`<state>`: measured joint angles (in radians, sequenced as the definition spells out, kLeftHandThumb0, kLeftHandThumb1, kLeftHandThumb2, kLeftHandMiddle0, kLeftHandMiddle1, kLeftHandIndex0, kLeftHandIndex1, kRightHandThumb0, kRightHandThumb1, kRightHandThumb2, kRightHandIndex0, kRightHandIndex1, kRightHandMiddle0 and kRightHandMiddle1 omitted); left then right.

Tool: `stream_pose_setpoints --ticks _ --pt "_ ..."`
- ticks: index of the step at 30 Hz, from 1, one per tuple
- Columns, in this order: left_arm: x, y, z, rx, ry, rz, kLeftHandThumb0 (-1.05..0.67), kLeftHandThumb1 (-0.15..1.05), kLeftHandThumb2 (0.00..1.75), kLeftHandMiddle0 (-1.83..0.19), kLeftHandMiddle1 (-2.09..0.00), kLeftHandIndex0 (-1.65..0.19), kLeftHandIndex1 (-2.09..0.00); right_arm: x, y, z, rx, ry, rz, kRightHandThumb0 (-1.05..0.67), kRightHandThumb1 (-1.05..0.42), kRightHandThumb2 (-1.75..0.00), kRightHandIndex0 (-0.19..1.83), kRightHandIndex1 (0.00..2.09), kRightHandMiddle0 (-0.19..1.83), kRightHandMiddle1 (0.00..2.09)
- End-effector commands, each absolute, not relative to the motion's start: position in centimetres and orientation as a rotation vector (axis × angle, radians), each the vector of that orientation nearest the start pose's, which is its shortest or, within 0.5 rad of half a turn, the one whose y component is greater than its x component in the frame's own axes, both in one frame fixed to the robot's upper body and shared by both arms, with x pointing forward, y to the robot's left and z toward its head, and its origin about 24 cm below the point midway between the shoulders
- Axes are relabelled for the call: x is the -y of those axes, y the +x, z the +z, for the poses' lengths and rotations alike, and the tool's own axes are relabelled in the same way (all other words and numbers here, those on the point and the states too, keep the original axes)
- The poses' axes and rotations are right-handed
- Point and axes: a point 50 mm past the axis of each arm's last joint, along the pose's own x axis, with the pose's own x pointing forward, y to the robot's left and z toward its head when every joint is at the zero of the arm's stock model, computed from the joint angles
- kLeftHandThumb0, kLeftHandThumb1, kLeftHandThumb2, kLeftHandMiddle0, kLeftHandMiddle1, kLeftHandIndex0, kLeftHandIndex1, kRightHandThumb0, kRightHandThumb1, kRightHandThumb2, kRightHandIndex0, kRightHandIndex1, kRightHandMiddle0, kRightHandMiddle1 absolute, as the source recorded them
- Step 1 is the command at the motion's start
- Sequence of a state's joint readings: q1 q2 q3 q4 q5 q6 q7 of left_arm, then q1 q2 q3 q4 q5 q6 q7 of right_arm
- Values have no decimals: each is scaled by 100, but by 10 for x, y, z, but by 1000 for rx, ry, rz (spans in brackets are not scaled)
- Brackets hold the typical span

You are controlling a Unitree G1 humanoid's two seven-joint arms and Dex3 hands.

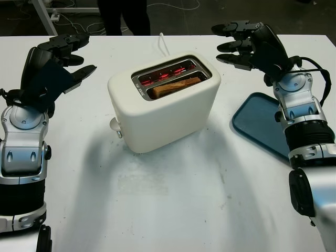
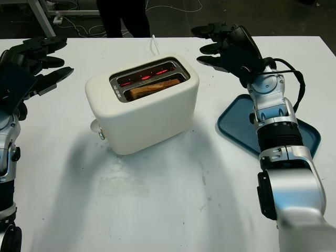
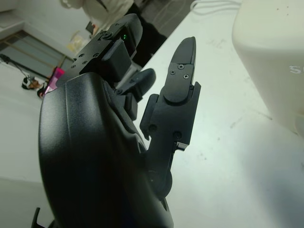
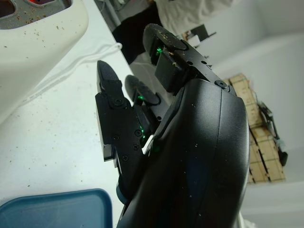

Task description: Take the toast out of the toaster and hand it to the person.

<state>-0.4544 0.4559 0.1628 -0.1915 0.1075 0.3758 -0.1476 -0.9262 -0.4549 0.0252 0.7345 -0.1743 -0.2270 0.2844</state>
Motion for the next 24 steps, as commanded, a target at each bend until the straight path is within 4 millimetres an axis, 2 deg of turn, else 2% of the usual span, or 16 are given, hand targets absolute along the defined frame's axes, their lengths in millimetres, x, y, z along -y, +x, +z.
stream_pose_setpoints --ticks 1,24 --pt "-229 304 207 280 501 91 -34 92 10 -28 -89 -61 -5 198 392 208 332 -657 229 -9 -92 -1 77 17 72 2" --pt "-231 303 204 283 505 102 -33 92 11 -29 -83 -60 -4 200 391 204 307 -658 227 -11 -92 -3 76 13 70 0"
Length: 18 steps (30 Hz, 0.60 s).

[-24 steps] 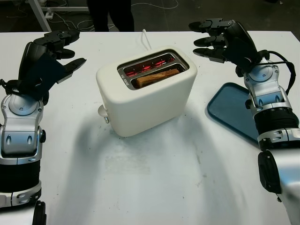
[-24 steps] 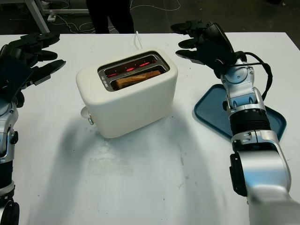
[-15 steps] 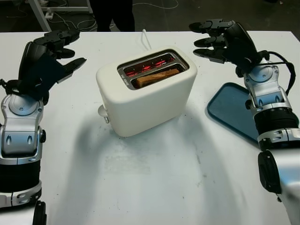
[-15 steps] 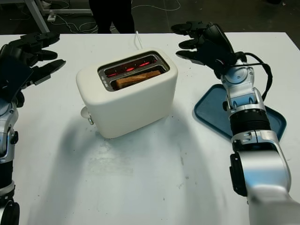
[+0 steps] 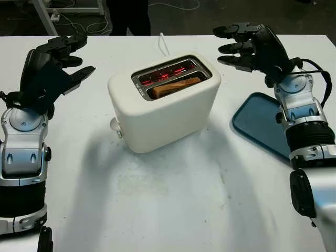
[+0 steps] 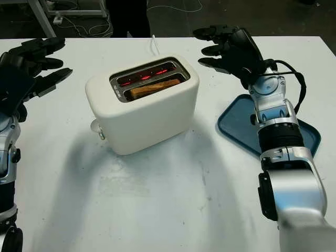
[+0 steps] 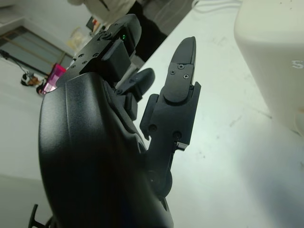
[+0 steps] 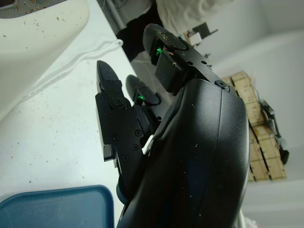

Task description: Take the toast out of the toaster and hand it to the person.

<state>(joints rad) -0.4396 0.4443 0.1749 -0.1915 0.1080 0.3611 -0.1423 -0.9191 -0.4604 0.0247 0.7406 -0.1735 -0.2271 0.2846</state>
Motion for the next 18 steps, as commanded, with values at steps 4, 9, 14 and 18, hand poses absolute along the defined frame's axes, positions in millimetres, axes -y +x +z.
stream_pose_setpoints --ticks 4,9,14,18 --pt "-231 303 205 283 503 102 -33 92 12 -30 -83 -59 -4 200 391 204 303 -633 228 -8 -92 -5 75 11 69 0" --pt "-231 303 205 282 492 103 -33 92 12 -29 -82 -59 -4 200 391 204 309 -644 227 -12 -92 -3 76 11 70 1" --pt "-233 302 205 284 493 112 -33 92 11 -30 -82 -60 -4 198 390 205 325 -652 230 -12 -92 -2 77 11 71 1" --pt "-234 302 205 284 483 112 -34 92 11 -29 -82 -59 -4 198 391 205 308 -649 229 -13 -92 -2 77 10 70 0"
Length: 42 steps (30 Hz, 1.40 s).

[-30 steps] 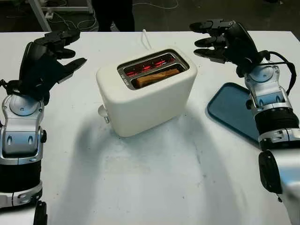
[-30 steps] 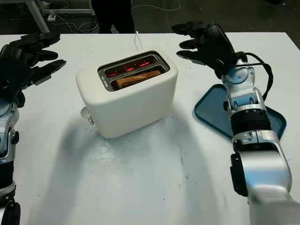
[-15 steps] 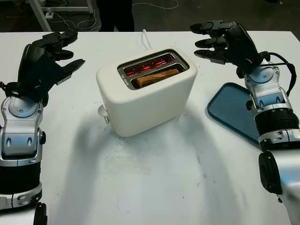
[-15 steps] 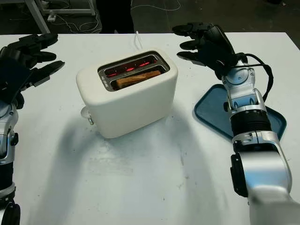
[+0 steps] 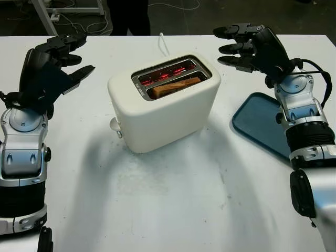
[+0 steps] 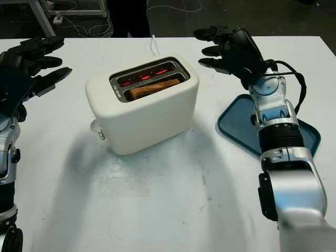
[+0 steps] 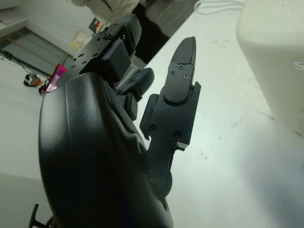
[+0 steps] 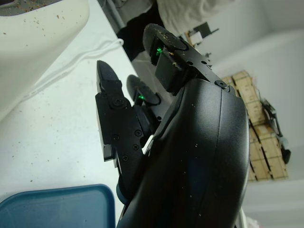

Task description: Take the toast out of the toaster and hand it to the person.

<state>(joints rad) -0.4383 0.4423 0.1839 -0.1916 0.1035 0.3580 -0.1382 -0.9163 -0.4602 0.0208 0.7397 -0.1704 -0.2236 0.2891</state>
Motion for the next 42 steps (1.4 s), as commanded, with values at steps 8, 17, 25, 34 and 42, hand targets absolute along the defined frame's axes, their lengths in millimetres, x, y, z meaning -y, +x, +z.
stream_pose_setpoints --ticks 8,17,25,34,42 --pt "-234 301 204 285 476 121 -36 92 10 -26 -80 -58 -3 198 391 204 312 -637 225 -13 -92 -2 76 9 68 0" --pt "-234 300 202 295 475 114 -36 92 12 -24 -79 -56 -2 196 389 204 332 -597 225 -24 -92 -5 65 3 57 0" --pt "-242 291 201 303 441 138 -37 92 10 -22 -80 -55 -2 197 381 199 335 -548 211 -29 -92 -11 55 0 49 0" --pt "-242 285 199 291 433 164 -35 92 10 -21 -76 -54 -1 201 372 192 305 -502 184 -24 -92 -12 51 0 48 0" --pt "-234 285 198 307 435 138 -35 92 11 -23 -75 -55 -1 198 372 188 264 -486 194 -25 -92 -14 48 0 45 0"
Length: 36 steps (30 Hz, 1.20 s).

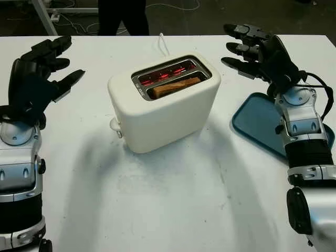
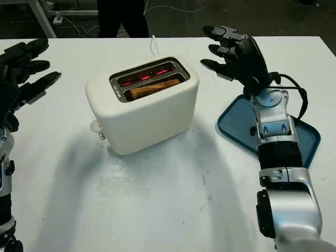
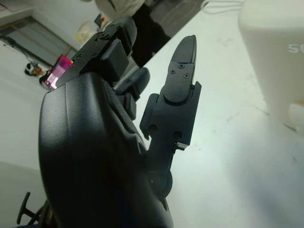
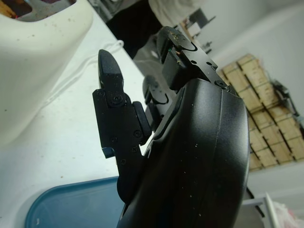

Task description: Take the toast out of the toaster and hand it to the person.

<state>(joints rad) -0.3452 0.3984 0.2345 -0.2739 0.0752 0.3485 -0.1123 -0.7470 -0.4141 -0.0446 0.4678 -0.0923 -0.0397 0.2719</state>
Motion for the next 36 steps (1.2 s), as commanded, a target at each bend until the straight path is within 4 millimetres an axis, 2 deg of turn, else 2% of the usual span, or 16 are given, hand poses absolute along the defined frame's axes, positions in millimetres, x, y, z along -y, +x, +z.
stream_pose_setpoints --ticks 1,7,11,16,22,36 --pt "-233 285 197 307 426 134 -34 92 11 -22 -75 -54 -1 197 371 188 262 -489 195 -25 -92 -14 48 0 45 0" --pt "-225 280 200 318 444 118 -38 92 21 -20 -74 -53 -1 195 370 187 254 -490 206 -20 -92 -21 46 0 44 0" --pt "-221 277 202 336 445 99 -40 92 28 -21 -76 -54 -1 194 369 187 243 -499 195 -25 -92 -25 47 1 45 1" --pt "-221 280 199 316 440 98 -37 92 31 -19 -78 -53 -1 194 369 187 260 -537 193 -22 -92 -33 51 3 47 2" --pt "-224 281 198 292 459 108 -37 92 32 -18 -80 -54 -1 193 369 191 263 -550 196 -22 -92 -33 52 3 47 1" --pt "-235 285 196 292 442 135 -33 92 15 -24 -84 -58 -3 193 370 198 278 -576 196 -16 -92 -33 54 3 51 2"
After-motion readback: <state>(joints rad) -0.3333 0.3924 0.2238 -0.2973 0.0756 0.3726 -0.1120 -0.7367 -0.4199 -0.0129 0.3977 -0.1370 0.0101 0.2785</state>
